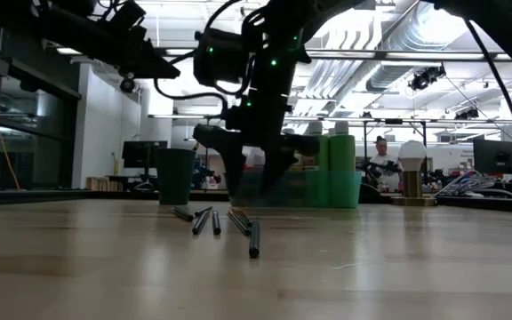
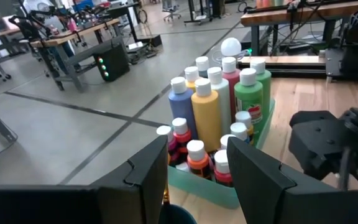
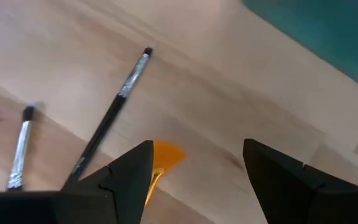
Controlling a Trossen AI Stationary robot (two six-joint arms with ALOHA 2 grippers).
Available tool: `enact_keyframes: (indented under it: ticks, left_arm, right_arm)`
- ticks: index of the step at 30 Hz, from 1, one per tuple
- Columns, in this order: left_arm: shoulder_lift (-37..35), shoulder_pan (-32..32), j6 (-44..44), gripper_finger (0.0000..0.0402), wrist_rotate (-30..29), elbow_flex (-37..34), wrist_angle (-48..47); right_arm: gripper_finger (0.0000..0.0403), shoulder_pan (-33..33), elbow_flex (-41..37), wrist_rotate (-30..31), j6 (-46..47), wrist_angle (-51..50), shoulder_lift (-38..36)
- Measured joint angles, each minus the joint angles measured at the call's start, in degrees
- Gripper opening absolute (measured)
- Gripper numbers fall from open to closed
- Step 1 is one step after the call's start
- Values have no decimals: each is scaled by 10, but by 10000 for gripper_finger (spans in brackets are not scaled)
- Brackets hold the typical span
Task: Pick & Place Paint Supplies
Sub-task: Put the gold black paint brush into the blue cup
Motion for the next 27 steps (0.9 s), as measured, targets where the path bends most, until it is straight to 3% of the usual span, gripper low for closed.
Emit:
enact_keyframes:
  ticks: [23, 27]
  left_arm:
    - [0, 0, 7, 161, 2, -1, -4]
    - [0, 0, 7, 161, 1, -1, -5]
  right_arm:
    - [242, 28, 1, 29, 29, 41, 41]
    - [227, 28, 1, 22, 29, 39, 42]
